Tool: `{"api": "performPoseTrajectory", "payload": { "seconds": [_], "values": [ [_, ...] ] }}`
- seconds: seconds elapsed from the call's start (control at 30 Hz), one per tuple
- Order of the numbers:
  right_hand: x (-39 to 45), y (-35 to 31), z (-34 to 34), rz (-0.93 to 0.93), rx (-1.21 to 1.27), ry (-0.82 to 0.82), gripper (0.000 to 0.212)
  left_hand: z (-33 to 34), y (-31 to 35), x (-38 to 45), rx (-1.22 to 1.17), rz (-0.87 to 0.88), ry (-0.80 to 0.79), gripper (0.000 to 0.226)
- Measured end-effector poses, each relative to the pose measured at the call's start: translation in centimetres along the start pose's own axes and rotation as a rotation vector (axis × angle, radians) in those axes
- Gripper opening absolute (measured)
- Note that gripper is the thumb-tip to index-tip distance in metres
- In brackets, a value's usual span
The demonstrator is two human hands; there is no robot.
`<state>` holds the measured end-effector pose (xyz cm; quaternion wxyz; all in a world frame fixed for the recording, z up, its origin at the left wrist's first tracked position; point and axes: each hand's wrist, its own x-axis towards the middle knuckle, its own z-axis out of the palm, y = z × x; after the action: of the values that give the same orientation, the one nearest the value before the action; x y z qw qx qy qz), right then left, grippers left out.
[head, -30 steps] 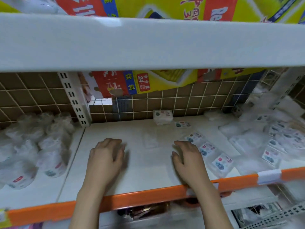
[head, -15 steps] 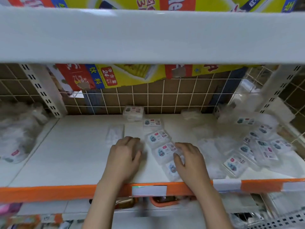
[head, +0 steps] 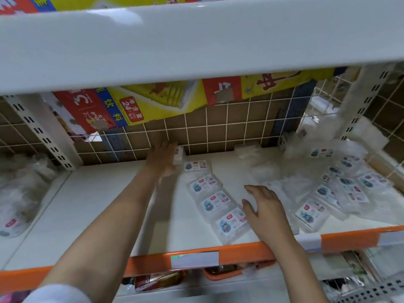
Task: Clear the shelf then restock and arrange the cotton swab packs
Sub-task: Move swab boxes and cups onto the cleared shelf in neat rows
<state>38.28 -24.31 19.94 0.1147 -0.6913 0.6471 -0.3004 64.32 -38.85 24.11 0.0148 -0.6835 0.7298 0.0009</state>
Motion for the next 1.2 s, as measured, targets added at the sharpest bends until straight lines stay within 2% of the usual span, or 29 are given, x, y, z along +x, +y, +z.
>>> {"api": "performPoseTrajectory", "payload": {
  "seconds": [0.17,0.27,0.4,0.53,0.63,0.73,0.8,0.9,1.03,1.2],
  "values": [
    [0.3,0.1,0.1,-0.016,-0.002,0.002,0.041,0.8,-0.8,1.0,0.094,0.024,0.016,0.083],
    [1.1,-0.1,0.4,-0.044,0.005,0.006,0.041,0.8,-1.1,1.2,0.122,0.012,0.007,0.074],
    [2.3,-0.8,1.0,-0.079,0.008,-0.077,0.037,0.5,-1.7,0.9,0.169,-0.035,0.022,0.066],
    [4.0,-1.7,1.9,-0.126,0.011,-0.148,0.04,0.7,-2.5,-0.8,0.083,-0.107,0.019,0.07],
    [5.8,-2.8,2.5,-0.15,0.0,-0.17,0.039,1.2,-3.2,-3.3,-0.032,-0.178,0.074,0.072],
    [8.2,-3.9,3.3,-0.204,-0.003,-0.149,0.036,2.0,-3.5,-6.5,-0.3,-0.234,0.212,0.077],
    [10.1,-4.6,4.2,-0.219,-0.055,-0.201,0.038,2.2,-3.6,-8.6,-0.412,-0.256,0.328,0.082],
    [12.9,-6.0,5.6,-0.215,-0.162,-0.345,0.046,2.3,-3.7,-11.0,-0.461,-0.355,0.412,0.083],
    [15.3,-7.8,7.0,-0.181,-0.212,-0.559,0.074,3.2,-3.7,-13.0,-0.507,-0.418,0.443,0.08],
    [16.0,-8.1,8.9,-0.131,-0.234,-0.636,0.094,3.7,-2.7,-14.5,-0.58,-0.45,0.478,0.075]
  ]
}}
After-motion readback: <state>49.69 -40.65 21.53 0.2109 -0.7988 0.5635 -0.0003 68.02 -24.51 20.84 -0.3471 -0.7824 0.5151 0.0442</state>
